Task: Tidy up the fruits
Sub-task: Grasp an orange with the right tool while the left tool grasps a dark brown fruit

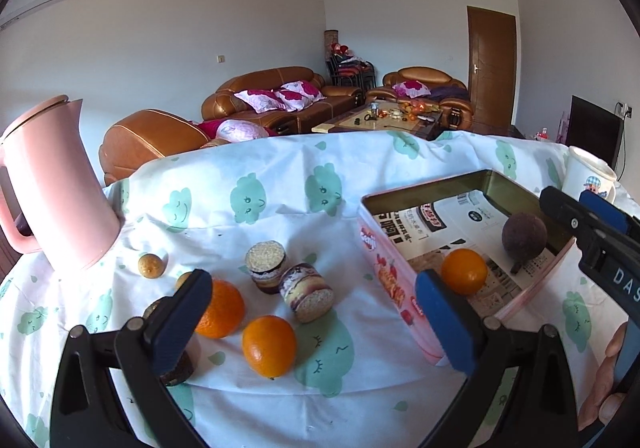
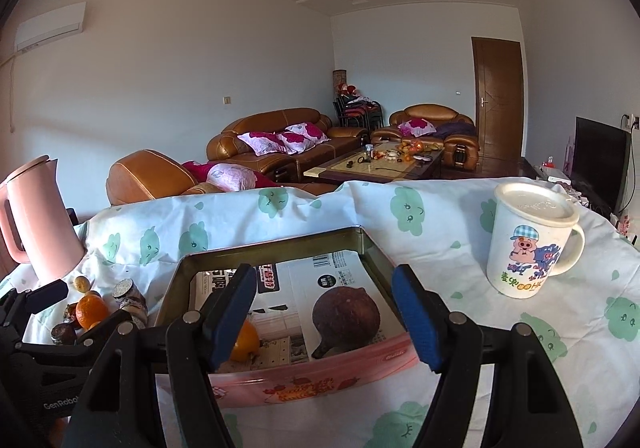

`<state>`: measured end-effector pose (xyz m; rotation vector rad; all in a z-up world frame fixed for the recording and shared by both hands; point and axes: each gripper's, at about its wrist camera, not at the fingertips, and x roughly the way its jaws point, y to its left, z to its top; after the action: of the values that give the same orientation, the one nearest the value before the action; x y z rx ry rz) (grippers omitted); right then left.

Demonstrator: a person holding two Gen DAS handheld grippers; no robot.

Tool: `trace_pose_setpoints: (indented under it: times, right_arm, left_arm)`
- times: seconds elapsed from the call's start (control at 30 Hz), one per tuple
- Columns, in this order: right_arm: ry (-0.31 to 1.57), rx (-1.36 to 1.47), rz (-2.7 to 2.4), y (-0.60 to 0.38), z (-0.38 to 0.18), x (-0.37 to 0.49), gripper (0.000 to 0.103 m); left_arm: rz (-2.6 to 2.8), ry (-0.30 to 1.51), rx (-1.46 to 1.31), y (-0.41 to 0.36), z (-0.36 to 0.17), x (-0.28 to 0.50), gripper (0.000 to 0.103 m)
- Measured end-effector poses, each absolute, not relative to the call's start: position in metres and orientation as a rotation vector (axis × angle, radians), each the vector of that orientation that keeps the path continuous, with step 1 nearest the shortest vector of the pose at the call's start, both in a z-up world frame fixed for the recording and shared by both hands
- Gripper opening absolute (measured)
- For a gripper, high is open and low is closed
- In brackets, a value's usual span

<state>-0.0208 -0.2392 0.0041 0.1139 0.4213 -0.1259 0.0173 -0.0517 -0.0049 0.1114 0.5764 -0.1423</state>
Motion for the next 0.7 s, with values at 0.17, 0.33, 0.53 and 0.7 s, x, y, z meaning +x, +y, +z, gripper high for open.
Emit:
trace_pose_setpoints:
  times: [0.17,0.33,0.53,0.7]
  right_arm:
    - [0.441,0.129,-0.095,-0.220,0.002,-0.026,0.072]
    - [0.447,0.119,-0.070,-0.199,0.002,-0.030,0.072]
    - [0.495,0.111,0.021,-0.166,-0.002,-0.027,0.072]
    - [0.520,0.034,0.087,-0.127,-0.004,-0.026,0.072]
  left_arm:
    - [-0.122,0.580,0.103,-0.035,-0.006,0.016,0.103]
    - [-0.102,0.582,0.101,-0.018,-0.005,0.016,0.103]
    - [-0.053,0.590,0.047,0.023,0.002,0.022,0.103]
    - [0.035,0.611,-0.018,0.073,0.005,0.031,0.103]
